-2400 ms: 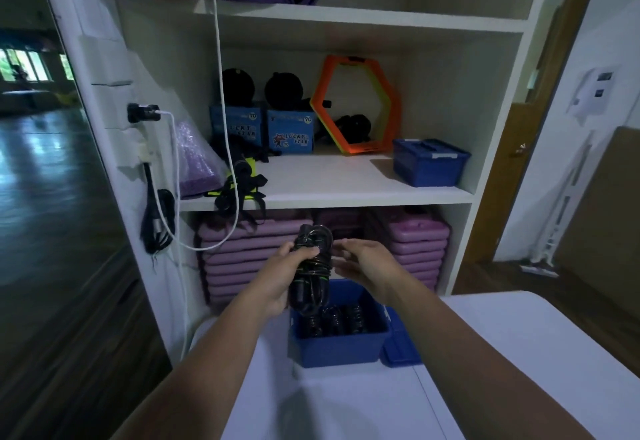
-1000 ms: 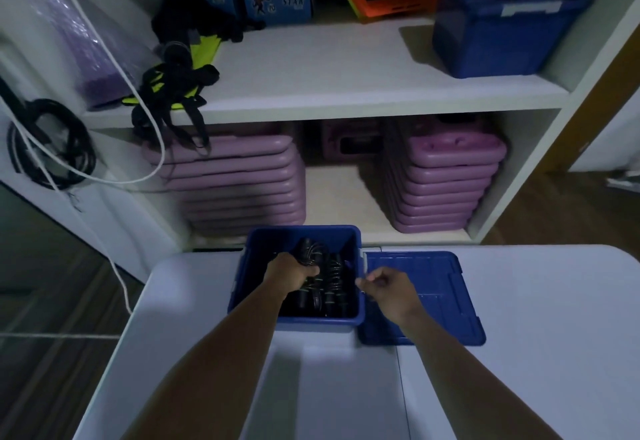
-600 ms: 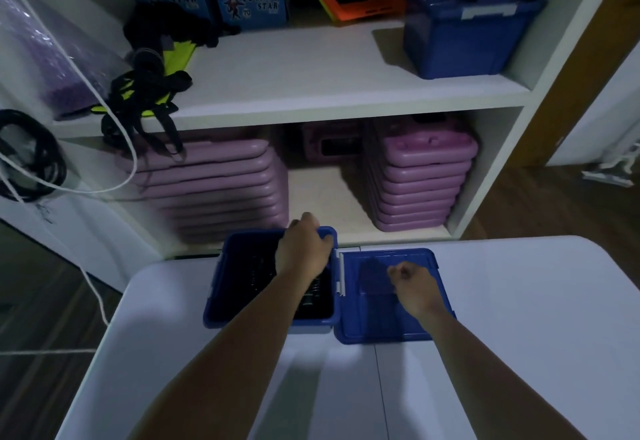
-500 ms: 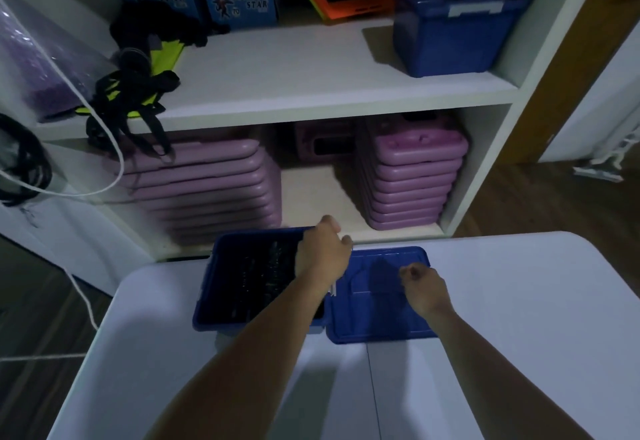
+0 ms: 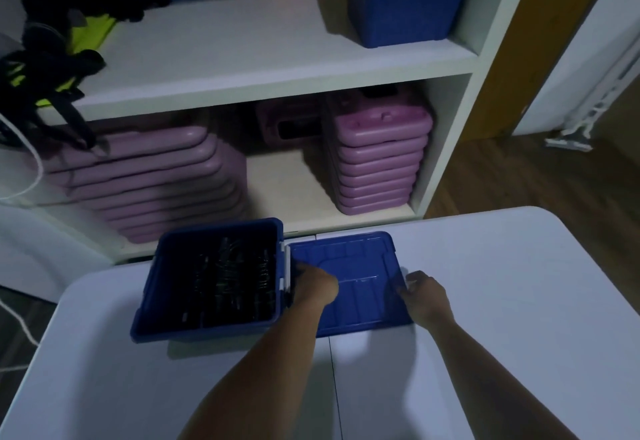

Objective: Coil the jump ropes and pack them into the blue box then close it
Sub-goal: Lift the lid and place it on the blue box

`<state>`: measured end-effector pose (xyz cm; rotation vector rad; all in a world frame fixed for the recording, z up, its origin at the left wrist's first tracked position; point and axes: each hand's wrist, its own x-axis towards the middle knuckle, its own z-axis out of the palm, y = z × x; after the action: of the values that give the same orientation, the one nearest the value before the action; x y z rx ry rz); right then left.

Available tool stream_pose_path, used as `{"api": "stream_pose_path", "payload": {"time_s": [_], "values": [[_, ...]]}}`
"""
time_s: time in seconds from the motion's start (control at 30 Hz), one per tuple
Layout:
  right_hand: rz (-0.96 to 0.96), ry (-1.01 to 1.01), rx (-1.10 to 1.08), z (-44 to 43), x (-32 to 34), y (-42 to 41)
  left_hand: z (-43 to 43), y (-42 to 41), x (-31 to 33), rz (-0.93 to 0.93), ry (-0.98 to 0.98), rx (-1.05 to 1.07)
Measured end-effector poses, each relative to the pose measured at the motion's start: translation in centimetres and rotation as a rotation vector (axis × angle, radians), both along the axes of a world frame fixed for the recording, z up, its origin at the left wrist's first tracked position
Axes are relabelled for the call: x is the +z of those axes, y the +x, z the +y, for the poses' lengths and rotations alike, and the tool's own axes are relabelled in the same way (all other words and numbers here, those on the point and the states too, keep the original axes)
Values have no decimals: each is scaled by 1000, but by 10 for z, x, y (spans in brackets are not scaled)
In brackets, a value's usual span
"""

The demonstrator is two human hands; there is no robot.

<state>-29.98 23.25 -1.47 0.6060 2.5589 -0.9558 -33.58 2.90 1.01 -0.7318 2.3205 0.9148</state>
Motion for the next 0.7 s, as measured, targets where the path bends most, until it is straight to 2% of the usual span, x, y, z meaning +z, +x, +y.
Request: {"api": "stream_pose_path", "payload": {"time_s": [0.23, 0.37, 0.47, 0.6, 0.7], "values": [[0, -30, -50, 3, -4, 1, 2, -9, -20, -17, 67, 195], [-4, -28, -189, 16, -5, 2, 7, -9, -21, -24, 142, 258], [88, -25, -341, 28, 4, 4, 18, -10, -12, -7, 255, 277], [296, -69, -596, 41, 33, 4, 37, -20, 17, 183, 472, 388], [410, -96, -663, 47, 58, 0, 46, -26, 60, 342, 734, 487]]}}
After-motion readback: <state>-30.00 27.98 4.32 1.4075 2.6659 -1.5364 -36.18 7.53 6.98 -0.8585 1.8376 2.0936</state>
